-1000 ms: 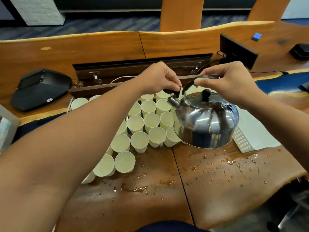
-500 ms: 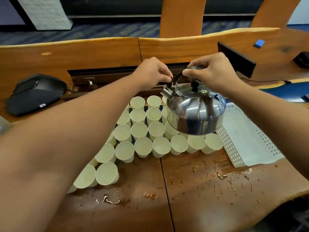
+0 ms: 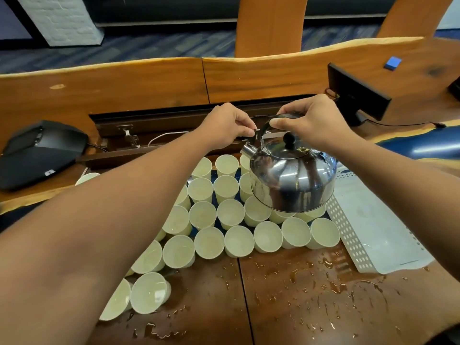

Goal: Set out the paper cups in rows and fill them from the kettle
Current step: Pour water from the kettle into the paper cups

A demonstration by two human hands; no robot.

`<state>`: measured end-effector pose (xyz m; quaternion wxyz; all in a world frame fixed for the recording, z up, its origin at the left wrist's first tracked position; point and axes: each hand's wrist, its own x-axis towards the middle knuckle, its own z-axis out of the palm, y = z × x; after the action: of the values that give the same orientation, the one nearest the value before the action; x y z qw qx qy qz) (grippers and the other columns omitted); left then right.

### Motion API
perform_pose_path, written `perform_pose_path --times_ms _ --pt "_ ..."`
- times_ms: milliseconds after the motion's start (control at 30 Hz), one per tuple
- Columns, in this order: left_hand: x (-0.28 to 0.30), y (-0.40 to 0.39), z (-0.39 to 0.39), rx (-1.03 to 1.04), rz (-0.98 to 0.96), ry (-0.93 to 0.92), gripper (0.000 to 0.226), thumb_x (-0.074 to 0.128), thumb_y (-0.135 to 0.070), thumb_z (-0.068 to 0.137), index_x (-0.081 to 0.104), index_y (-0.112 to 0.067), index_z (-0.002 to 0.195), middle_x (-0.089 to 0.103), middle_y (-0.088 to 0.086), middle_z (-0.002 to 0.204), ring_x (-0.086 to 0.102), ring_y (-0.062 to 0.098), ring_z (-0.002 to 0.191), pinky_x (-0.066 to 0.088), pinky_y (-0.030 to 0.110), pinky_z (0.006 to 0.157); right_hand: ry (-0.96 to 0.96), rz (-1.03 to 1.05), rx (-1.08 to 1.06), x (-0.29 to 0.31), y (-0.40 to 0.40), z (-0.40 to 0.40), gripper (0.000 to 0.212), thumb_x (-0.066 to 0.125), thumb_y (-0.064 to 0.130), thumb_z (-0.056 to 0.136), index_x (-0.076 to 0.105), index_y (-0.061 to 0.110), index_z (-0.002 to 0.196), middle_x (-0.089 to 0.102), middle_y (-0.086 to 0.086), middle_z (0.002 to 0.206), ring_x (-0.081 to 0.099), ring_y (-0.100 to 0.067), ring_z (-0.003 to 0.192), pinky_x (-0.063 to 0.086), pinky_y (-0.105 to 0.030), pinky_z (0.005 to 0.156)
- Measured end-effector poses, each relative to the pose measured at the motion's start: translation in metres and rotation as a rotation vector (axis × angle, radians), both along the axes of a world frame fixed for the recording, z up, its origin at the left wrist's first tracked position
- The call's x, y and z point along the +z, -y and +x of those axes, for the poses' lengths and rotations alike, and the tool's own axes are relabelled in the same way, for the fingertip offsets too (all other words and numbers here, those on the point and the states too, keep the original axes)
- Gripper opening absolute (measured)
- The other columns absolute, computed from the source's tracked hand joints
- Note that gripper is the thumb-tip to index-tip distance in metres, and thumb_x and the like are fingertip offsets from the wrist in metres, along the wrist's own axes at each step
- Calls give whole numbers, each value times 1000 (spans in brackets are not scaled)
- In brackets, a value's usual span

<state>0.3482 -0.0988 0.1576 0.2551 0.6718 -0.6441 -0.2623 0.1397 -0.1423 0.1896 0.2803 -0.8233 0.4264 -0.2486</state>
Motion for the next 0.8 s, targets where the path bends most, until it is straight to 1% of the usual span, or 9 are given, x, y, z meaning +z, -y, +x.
perform_pose_path --times_ms 67,233,333,433,600,800 --pt "-4 6 2 -7 4 -6 16 71 -24 91 77 -26 105 68 -10 100 60 9 99 50 31 92 -8 4 -6 -1 5 3 20 76 41 83 76 21 86 71 4 76 62 -1 66 47 -17 63" --pt "-10 17 4 -10 9 -26 16 71 -23 91 77 -25 106 68 -11 100 60 8 99 48 28 91 -19 13 -22 -5 13 7 21 77 40 83 77 20 89 72 3 79 64 -4 71 49 -19 65" --pt "-15 23 4 -10 8 -26 17 70 -22 91 76 -24 106 67 -12 100 59 6 96 46 25 87 -37 12 -29 -8 18 8 23 76 41 83 77 20 91 73 2 82 67 -7 76 55 -25 69" --pt "-19 27 4 -8 13 -26 17 70 -22 91 76 -25 106 66 -12 98 58 5 95 47 27 89 -41 26 -29 -10 22 9 22 76 41 83 77 20 87 73 -3 81 69 -16 77 58 -33 72" --pt "-23 29 7 -3 20 -38 17 70 -22 91 77 -24 106 67 -11 97 59 7 97 46 32 96 -50 33 -23 -13 26 15 21 76 41 83 77 20 86 73 -3 83 69 -16 81 58 -32 73" --pt "-24 28 13 1 16 -43 18 70 -22 91 76 -23 108 68 -8 101 59 6 97 47 26 88 -64 40 1 -15 31 20 21 76 43 82 77 22 86 73 -1 81 70 -16 80 59 -37 75"
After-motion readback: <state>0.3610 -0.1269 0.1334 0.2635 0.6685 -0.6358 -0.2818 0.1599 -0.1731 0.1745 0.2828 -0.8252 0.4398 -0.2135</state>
